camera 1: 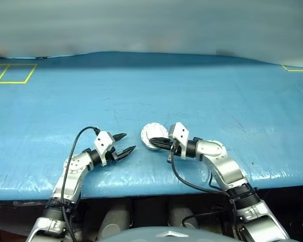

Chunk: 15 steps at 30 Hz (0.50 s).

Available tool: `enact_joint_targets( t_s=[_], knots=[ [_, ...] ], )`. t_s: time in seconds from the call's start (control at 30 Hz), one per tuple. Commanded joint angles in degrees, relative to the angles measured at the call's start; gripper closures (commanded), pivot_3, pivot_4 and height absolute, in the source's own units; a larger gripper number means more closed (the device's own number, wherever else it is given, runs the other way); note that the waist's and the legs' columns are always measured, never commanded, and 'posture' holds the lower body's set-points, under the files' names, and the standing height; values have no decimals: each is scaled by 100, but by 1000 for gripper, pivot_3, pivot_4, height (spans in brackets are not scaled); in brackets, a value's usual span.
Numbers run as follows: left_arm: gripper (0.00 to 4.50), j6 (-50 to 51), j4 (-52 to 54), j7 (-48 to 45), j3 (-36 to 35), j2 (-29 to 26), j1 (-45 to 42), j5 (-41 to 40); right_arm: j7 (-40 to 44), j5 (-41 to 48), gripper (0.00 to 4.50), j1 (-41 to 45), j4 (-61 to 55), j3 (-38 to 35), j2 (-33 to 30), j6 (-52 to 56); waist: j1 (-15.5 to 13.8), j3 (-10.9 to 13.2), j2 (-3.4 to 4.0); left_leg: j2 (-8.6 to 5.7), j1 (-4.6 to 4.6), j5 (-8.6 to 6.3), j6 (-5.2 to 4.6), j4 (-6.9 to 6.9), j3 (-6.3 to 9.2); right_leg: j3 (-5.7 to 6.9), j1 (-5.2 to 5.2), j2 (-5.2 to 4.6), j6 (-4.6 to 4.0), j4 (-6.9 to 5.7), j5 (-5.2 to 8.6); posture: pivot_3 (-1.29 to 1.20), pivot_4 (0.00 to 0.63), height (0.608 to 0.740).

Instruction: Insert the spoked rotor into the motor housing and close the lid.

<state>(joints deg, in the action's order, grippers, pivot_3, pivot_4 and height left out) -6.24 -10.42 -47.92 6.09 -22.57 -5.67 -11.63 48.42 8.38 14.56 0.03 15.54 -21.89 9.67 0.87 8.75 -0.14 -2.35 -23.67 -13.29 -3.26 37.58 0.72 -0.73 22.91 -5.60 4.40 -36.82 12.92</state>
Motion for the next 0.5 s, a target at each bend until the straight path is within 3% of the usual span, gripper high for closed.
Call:
enact_joint_targets(
  t_s=[0.03, 0.37, 0.5],
  knots=[
    [1219, 11, 182, -10, -16, -1, -41, -18, -372, -379, 4457, -118, 257, 56, 42, -220, -19, -1, -2, 0, 1, 1, 0, 1, 2, 2, -2, 0, 0, 0, 0, 0, 150, 740],
    [1219, -6, 147, -17, 43, 129, -66, 18, -822, 392, 4457, -250, -180, -721, 602, -440, -25, -1, -4, -1, -5, 11, -17, 9, 4, 2, -1, 4, 4, 1, -2, 0, 150, 740],
    [1219, -13, 131, -15, 48, 143, -52, 33, -871, 296, 3225, -211, -131, -674, 582, -375, -24, -1, -4, -2, -9, 10, -16, 0, 4, 2, 7, 4, 22, 2, -12, 0, 150, 740]
  ],
)
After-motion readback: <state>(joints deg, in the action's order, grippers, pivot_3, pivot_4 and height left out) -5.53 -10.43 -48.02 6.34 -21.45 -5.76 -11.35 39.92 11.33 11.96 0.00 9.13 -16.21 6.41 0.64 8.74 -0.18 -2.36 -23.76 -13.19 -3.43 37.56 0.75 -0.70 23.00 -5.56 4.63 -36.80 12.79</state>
